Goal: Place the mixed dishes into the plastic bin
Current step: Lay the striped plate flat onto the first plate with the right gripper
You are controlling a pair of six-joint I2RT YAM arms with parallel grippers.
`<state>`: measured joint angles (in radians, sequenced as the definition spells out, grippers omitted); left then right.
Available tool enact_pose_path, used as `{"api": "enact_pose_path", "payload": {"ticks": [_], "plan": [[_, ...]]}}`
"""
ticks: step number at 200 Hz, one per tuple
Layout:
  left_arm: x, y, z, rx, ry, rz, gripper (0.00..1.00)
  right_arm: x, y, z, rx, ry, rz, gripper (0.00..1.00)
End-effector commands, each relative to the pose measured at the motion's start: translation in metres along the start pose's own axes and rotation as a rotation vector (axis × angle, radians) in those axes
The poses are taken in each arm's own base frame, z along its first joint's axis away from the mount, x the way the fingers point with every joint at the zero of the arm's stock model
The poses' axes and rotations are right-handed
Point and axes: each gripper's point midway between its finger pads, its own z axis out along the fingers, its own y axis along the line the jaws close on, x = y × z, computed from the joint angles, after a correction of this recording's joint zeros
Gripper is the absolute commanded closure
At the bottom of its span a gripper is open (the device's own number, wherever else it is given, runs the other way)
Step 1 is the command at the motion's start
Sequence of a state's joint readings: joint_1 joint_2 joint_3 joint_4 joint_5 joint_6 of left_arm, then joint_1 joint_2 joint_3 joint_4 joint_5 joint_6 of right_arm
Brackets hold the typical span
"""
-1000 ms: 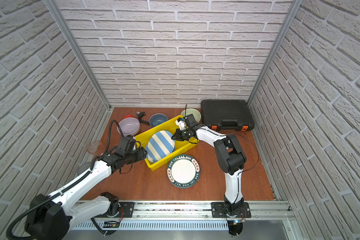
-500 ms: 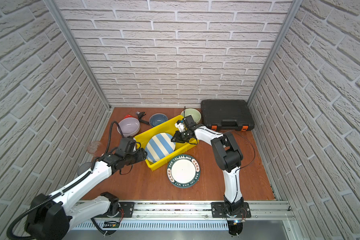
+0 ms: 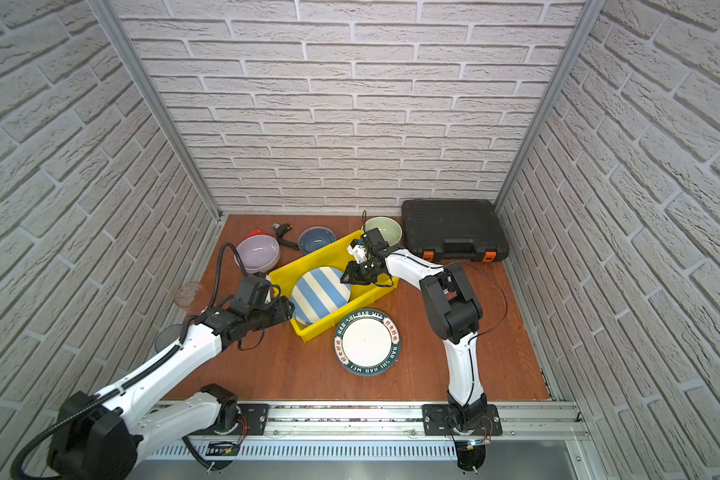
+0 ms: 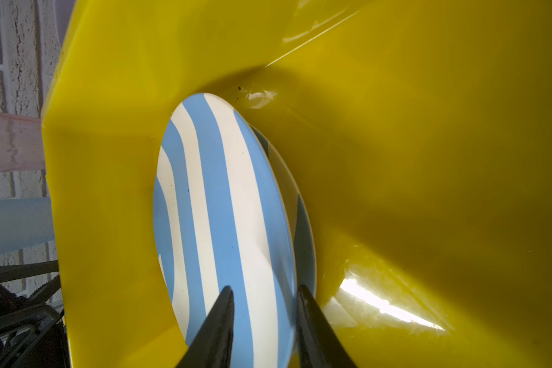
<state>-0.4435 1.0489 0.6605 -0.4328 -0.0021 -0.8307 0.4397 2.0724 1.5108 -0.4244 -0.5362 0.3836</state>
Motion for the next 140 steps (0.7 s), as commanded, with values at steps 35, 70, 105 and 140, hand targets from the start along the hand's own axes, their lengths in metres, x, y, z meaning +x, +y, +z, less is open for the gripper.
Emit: {"api": "enact_pose_path", "payload": {"ticks": [35,70,105,140], "plan": [[-0.0028,0.0014,-0.0024,0.013,-0.029,0.010,0.37,-0.0002,0.0037,0.0077,0.042,0.013,-0.047,0.65],[-0.0017,0.0020,-0.0019,0.013,-0.027,0.011,0.37,0.0018,0.0007,0.0107,0.072,0.030,-0.050,0.64],[-0.0009,0.0021,-0.0012,0.014,-0.027,0.012,0.37,0.0021,-0.0003,0.0114,0.100,0.035,-0.060,0.63],[-0.0014,0.0012,0.0005,0.018,-0.027,0.013,0.37,0.0050,0.0019,0.0117,0.111,0.047,-0.074,0.62]]}}
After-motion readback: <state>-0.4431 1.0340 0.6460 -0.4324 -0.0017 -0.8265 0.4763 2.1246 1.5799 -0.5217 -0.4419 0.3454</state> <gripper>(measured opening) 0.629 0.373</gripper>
